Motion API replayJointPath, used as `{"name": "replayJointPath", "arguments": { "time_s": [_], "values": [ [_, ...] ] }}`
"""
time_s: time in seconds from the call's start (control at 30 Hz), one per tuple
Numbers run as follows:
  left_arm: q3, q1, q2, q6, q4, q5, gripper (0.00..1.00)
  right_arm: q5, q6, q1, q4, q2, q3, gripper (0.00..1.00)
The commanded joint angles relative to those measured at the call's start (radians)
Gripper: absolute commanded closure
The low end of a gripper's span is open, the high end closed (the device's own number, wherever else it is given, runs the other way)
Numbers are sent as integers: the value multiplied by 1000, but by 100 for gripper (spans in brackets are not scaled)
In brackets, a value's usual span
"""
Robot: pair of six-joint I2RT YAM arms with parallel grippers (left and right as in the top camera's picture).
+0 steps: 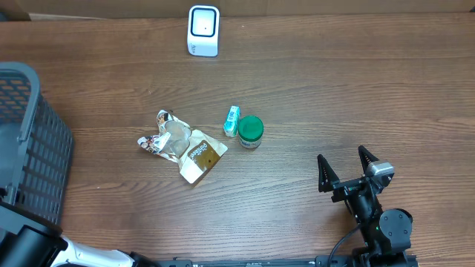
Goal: Scan the item barcode
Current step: 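Grasp the light green tissue pack in the basket with the left gripper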
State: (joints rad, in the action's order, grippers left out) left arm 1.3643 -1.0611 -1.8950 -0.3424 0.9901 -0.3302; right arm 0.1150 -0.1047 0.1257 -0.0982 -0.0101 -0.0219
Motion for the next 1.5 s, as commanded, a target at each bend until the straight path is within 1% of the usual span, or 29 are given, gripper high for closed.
{"name": "replayJointPath", "arguments": {
  "time_s": [0.0,0.07,0.1,0.17,0.27,0.37,0.43,0.57,0.6,0.63,0.67,0.7,0.73,0.83,0.93,1.07,1.2,1.47],
  "values": [
    [-10,-21,-13,-6,-3,-17,54,-6,2,-3,4,7,3,0],
    [-10,-20,-13,-6,-5,-13,64,-6,2,-3,4,7,3,0],
    [-10,-20,-13,-6,-8,-9,73,-6,2,-3,4,7,3,0],
    [-10,-18,-13,-6,-8,-8,96,-6,2,-3,4,7,3,0],
    [-8,-18,-12,5,-3,25,96,-6,2,-3,4,7,3,0],
    [24,-18,0,18,37,78,96,-6,2,-3,4,7,3,0],
    [88,-18,29,18,79,143,96,-6,2,-3,4,7,3,0],
    [142,-18,100,23,110,163,96,-6,2,-3,4,7,3,0],
    [142,-18,111,30,115,163,92,-6,2,-3,4,7,3,0],
    [142,-19,114,44,126,161,77,-6,2,-3,4,7,3,0],
    [141,-19,111,59,137,143,55,-6,2,-3,4,7,3,0],
    [136,-19,106,58,145,116,47,-6,2,-3,4,7,3,0],
    [119,-19,98,58,157,73,36,-6,2,-3,4,7,3,0],
    [64,-21,87,58,143,56,32,-6,2,-3,4,7,3,0],
    [-21,-20,84,59,69,56,29,-6,2,-3,4,7,3,0],
    [-124,-21,84,58,-48,12,27,-6,2,-3,4,7,3,0],
    [-172,-21,84,58,-99,-47,26,-6,2,-3,4,7,3,0],
    [-226,-21,84,58,-204,-68,27,-6,2,-3,4,7,3,0]
  ]
}}
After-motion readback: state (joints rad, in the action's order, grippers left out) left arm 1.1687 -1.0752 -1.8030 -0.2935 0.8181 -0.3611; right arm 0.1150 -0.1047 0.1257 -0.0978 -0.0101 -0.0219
